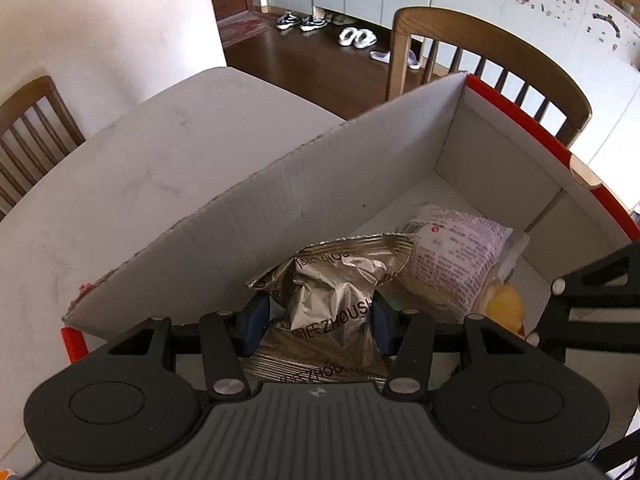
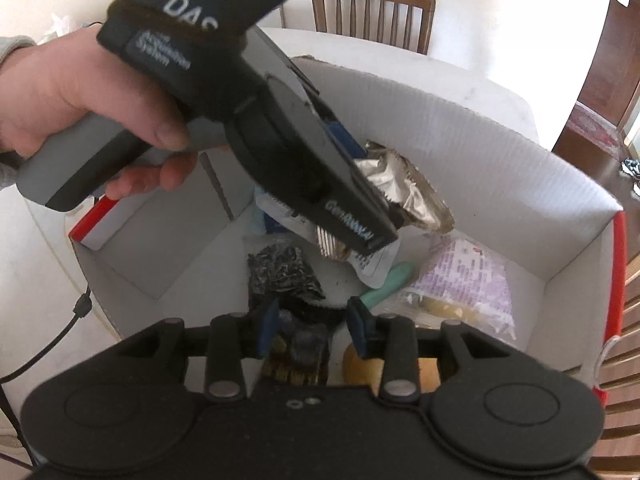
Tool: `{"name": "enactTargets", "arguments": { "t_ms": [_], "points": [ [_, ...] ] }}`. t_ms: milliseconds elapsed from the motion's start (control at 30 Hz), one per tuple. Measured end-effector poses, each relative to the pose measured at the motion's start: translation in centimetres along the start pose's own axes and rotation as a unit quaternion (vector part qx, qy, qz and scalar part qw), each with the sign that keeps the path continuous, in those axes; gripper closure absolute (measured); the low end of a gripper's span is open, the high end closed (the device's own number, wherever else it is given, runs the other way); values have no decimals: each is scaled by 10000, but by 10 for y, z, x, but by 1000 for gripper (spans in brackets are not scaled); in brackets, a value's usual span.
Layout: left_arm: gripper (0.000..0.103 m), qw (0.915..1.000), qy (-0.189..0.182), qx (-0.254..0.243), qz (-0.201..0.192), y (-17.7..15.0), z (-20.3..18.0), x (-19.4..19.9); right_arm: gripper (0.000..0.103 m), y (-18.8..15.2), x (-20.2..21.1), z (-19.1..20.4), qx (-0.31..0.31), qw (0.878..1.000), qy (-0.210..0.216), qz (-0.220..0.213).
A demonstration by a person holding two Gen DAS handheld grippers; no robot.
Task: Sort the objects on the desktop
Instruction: 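Lower the gold chip bag and black packet into the shoebox, then open left gripper on the gold bag while right gripper opens on the black packet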
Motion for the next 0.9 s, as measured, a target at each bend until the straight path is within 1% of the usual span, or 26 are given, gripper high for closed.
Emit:
{"name": "enactTargets", "arguments": {
  "t_ms": [33,167,233,267,300,367,467,533,633,700,767,900],
  "points": [
    [51,10000,-43,28,9,1,-1,-1,60,0,1,-1,-25,10000,-26,-13],
    [51,9999,-85,69,0,0,1,-1,53,-1,4,-5,-156,9998,-84,-80],
    [48,9999,-135,45,10,0,1,0,49,-1,6,-6,-170,9997,-111,-113],
    [44,9999,-165,42,13,0,0,1,48,-3,8,-6,-173,9997,-128,-131],
    [36,9998,-181,60,5,-1,1,2,46,-3,10,-7,-184,9996,-141,-151],
    [32,9996,-241,119,-70,-2,2,6,44,-5,15,-10,-214,9995,-170,-182],
    [32,9994,-307,142,-80,-3,2,9,43,-4,21,-9,-228,9993,-181,-252],
    [32,9994,-323,112,-90,-2,3,12,40,-5,29,-11,-218,9991,-206,-303],
    [32,9994,-299,82,-149,-2,3,16,40,-4,39,-16,-248,9987,-262,-359],
    [32,9993,-304,93,-189,-2,3,20,40,-2,36,-19,-279,9984,-299,-381],
    [32,9992,-319,106,-235,-2,2,25,40,-11,45,-21,-284,9982,-332,-415],
    [32,9987,-348,98,-363,0,-1,36,39,-13,58,-20,-327,9973,-382,-527]
  ]
}}
Point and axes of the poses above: each gripper's, at about its wrist camera, not at the fingertips, and x roughly against the way its jaws point, z to its left, y to its top, the point moved 9 cm from there along -x, roughly the way its jaws point, and after that the axes turned 6 degrees about y, right-handed, at the moved point
